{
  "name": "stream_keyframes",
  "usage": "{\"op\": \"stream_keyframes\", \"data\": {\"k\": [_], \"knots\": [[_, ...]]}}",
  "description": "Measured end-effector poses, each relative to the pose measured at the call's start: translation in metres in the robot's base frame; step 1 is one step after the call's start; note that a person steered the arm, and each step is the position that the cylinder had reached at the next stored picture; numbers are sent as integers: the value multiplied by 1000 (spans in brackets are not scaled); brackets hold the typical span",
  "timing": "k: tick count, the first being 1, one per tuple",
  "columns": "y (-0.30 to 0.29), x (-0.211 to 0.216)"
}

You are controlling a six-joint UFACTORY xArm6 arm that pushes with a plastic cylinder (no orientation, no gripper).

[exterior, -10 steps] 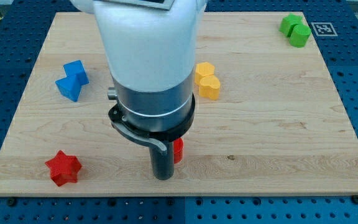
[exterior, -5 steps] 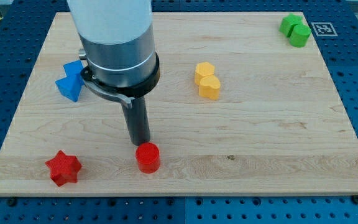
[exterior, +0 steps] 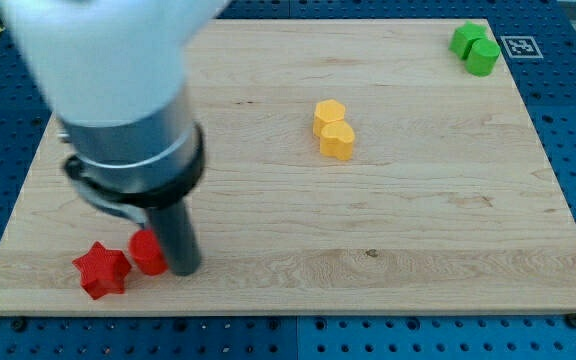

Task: Slide the red circle into the red star

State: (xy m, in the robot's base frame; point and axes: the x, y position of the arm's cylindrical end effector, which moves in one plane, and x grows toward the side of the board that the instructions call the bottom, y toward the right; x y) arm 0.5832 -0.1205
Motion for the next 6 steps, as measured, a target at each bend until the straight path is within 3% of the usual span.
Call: {"op": "stream_keyframes", "data": {"k": [6], "knots": [[-31, -22]]}}
